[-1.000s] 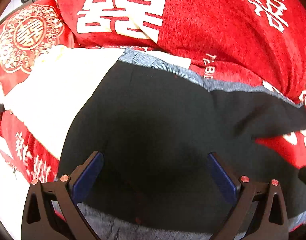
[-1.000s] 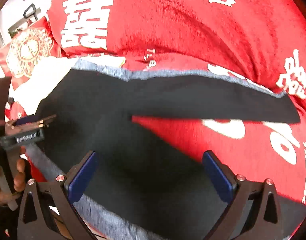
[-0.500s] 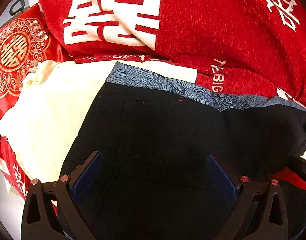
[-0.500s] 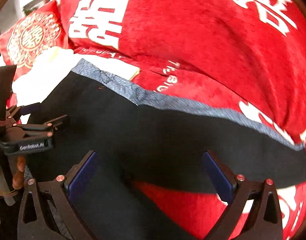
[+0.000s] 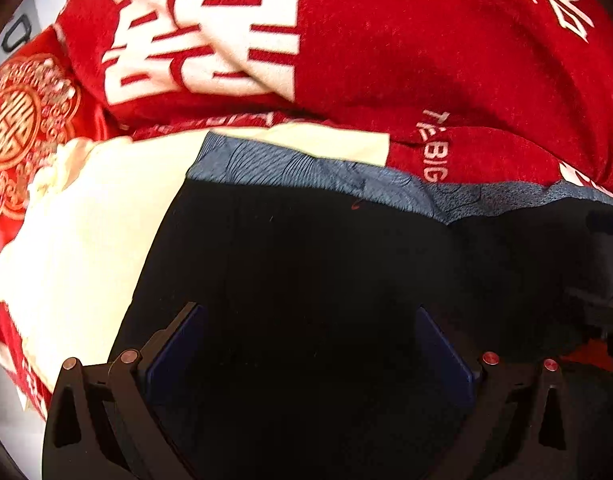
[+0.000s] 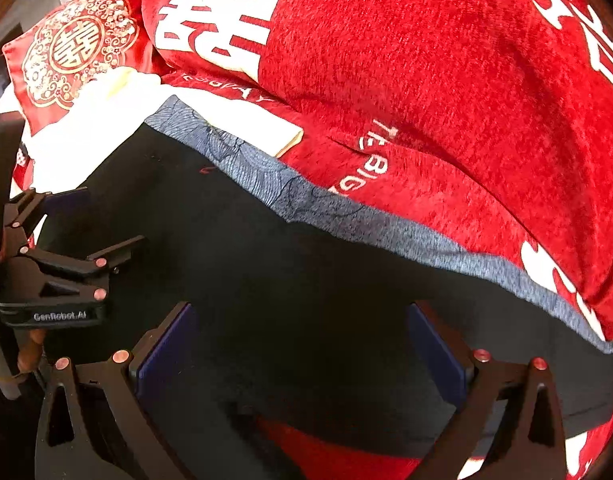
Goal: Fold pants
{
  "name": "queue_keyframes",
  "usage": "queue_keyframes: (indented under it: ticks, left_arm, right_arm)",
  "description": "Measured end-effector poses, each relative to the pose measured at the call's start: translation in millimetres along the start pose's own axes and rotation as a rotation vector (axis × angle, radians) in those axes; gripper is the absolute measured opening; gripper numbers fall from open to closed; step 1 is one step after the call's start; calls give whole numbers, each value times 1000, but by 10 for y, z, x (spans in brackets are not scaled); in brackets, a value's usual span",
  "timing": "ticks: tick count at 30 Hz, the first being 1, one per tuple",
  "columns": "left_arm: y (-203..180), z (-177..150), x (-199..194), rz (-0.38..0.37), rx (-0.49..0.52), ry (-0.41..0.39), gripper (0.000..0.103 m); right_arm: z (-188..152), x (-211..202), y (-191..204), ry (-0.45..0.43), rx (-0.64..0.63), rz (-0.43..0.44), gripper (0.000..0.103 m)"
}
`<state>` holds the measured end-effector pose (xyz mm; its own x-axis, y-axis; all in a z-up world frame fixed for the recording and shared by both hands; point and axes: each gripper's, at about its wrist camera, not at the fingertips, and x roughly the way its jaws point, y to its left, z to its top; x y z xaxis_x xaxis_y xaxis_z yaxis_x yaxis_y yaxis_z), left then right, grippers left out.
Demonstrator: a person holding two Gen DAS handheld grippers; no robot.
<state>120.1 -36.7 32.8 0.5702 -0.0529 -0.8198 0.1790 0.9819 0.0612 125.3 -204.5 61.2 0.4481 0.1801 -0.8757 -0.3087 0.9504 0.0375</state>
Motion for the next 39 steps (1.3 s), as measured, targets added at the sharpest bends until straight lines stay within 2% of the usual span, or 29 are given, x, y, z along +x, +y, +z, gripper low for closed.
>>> queue_keyframes:
  ticks: [6,12,19,22,25,26,27,28,29,30,31,32,35,37,39]
  left_arm:
    - [-28,18,215,25,22,0,103]
    - [-23,-3,293,9,29,2,103]
    - [72,-25,285,-41,-8,-23,103]
    - [57,-38,310,-29,2,-27,103]
    - [79,-37,313,-37,0,-30,103]
    - [90,-37,304,-46,-5,-31,103]
    - [111,-29,301,-55,-10,-28,103]
    - [123,-5,297,-61,-18,-16,103]
    - [130,55,288,-65,-23,10,103]
    - [143,94,270,-69,-27,19,103]
    - [171,192,219,-82,-49,25,103]
    - [193,260,182,-92,-66,25,103]
    - [294,519,102,-165,-133,44,103]
    - [364,684,131,-219,-192,86,103]
    - [370,754,172,-221,-219,105,103]
  right_arm:
    - [175,91,-138,5,-15,17,103]
    - [352,421,-131,52,-165,53,103]
    - [769,887,-169,105,-313,212,103]
    - [909,1134,-243,155,-326,266,103]
    - [956,1432,-328,237,-303,359,101]
    - [953,1466,-332,244,-301,383,98]
    - [957,1453,-317,236,-315,411,62]
    - [967,1443,-294,269,-310,515,47]
    - [974,1396,-282,262,-303,520,39]
    - [957,1305,-239,238,-339,486,24]
    - [939,1249,-216,225,-364,465,17]
    - [917,1151,-208,201,-380,443,11]
    - [866,879,-217,126,-368,424,10]
    - [824,717,-176,84,-378,410,9]
    - [765,583,-110,47,-407,375,9]
